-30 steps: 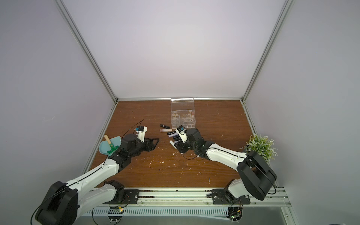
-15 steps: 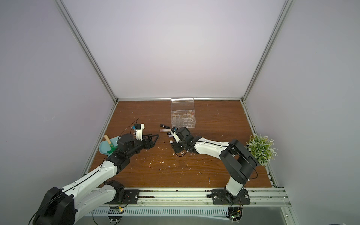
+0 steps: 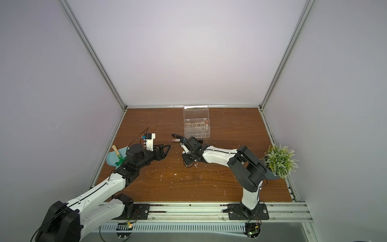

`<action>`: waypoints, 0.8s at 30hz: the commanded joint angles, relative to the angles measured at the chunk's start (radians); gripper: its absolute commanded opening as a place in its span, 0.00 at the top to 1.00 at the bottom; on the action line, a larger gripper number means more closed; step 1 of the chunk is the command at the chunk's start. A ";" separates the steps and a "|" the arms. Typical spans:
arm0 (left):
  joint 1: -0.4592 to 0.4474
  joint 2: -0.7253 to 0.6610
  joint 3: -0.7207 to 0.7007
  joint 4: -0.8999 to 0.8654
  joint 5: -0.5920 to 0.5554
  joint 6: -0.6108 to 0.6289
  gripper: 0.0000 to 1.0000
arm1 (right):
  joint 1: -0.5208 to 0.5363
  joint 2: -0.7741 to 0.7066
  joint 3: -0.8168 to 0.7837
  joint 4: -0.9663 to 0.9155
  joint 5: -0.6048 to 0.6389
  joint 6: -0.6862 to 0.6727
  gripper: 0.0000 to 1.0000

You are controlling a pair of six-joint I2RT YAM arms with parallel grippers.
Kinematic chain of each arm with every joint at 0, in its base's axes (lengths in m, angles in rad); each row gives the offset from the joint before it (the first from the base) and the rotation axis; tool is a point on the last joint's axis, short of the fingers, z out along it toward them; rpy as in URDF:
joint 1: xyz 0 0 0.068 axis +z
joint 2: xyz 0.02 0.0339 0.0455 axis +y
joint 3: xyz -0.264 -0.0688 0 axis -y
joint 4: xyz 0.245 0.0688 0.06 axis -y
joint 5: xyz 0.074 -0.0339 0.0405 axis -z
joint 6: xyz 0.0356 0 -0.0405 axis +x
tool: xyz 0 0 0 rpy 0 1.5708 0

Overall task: Arrange the lipsticks in the organizer
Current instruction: Pick up the lipstick at the center of the board.

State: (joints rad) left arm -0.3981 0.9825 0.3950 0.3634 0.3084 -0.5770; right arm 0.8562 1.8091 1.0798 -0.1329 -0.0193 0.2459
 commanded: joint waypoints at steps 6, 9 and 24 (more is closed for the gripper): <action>0.012 -0.036 0.005 0.000 0.008 -0.005 0.31 | 0.012 0.029 0.057 -0.059 0.056 0.007 0.55; 0.013 -0.039 0.001 -0.001 0.007 -0.004 0.31 | 0.018 0.048 0.075 -0.074 0.064 0.006 0.60; 0.018 -0.073 0.006 -0.025 0.012 -0.002 0.32 | 0.041 0.054 0.091 -0.084 0.057 -0.017 0.81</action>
State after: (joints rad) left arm -0.3923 0.9245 0.3950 0.3462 0.3099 -0.5766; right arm 0.8890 1.8702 1.1450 -0.1989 0.0338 0.2413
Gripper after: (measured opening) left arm 0.683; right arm 0.229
